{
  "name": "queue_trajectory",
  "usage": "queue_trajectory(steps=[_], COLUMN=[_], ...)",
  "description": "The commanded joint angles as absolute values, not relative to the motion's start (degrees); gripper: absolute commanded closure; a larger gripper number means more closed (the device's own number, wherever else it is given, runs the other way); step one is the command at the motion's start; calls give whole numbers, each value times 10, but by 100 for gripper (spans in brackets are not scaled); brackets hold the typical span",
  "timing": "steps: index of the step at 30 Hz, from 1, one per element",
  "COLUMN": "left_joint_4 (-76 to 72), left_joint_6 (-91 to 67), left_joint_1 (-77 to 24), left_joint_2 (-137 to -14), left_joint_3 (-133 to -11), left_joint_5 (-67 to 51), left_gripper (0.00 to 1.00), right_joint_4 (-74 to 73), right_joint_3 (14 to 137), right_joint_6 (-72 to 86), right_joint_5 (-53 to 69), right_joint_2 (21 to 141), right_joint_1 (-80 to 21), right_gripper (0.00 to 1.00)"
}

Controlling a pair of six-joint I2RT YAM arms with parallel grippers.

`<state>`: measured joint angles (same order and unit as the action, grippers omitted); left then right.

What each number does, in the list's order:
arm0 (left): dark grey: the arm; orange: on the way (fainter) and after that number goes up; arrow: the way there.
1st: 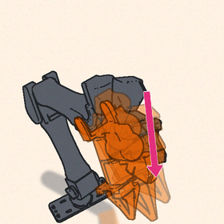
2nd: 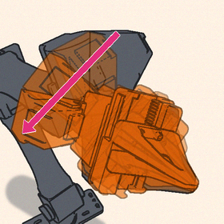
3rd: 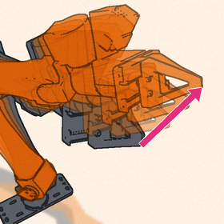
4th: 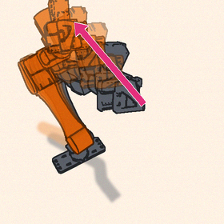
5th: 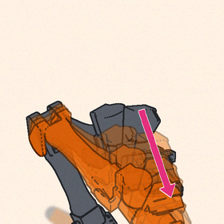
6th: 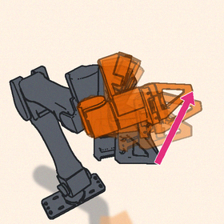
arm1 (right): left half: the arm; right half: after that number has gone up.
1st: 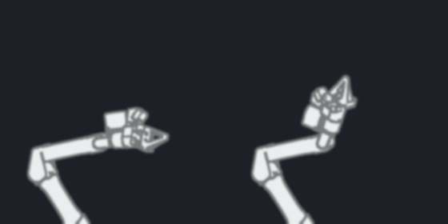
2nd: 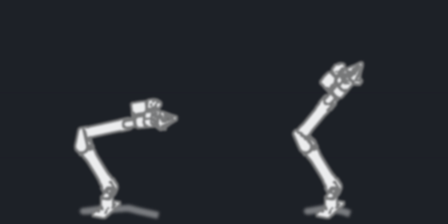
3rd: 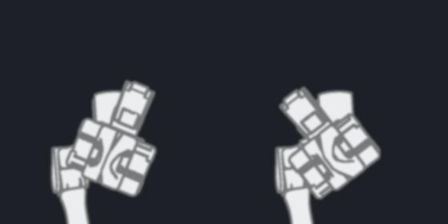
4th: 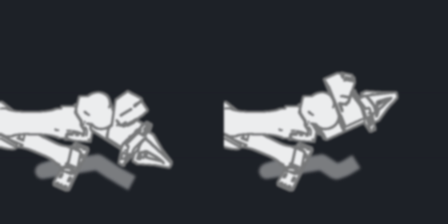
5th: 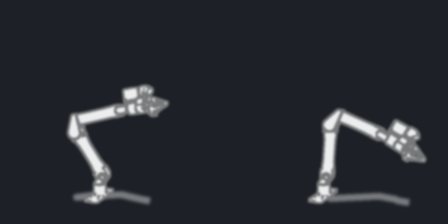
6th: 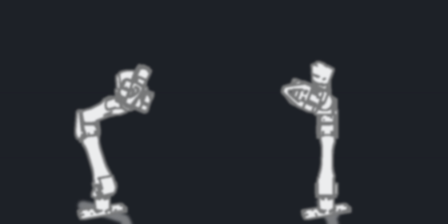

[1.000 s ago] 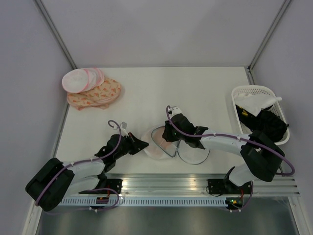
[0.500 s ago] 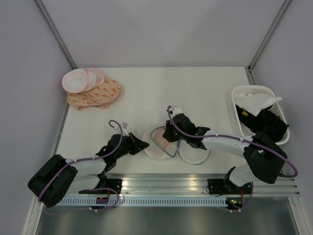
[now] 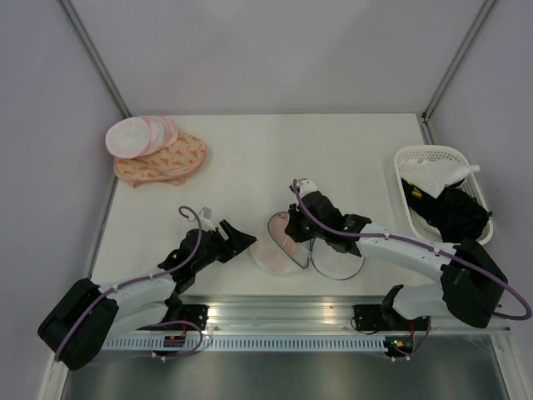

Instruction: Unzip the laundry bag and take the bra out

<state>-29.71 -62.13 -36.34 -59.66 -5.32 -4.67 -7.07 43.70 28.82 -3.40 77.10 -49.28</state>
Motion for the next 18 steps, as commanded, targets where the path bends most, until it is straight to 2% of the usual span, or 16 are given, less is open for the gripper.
queue_trajectory(steps=[1,6,13,16,18], left_joint_4=[-245,-213,-210,-209,-202], left_joint_6=[-631,-628,-615,-592,-573], left_joint_1=[-362,-362,-362,-363,-363], left_joint_2=[-549,-508,-511,-496,-485], left_joint_3=[-63,-65,-90,-117,-144], left_joint_5=[-3,24,3,-12,-11], left_gripper=[20,19,19,20,19], right_joint_4=[-158,-248,-358,-341,-307], right_joint_3=[485,530,596,590,573], right_joint_6=[258,238,236,218,206], right_joint_5=[-76,-140,-322,-298,-233], right_joint_2=[723,658,659,665,666], right_joint_1=[-496,-497,-504,-504,-504], right_gripper=[100,100,100,100,100])
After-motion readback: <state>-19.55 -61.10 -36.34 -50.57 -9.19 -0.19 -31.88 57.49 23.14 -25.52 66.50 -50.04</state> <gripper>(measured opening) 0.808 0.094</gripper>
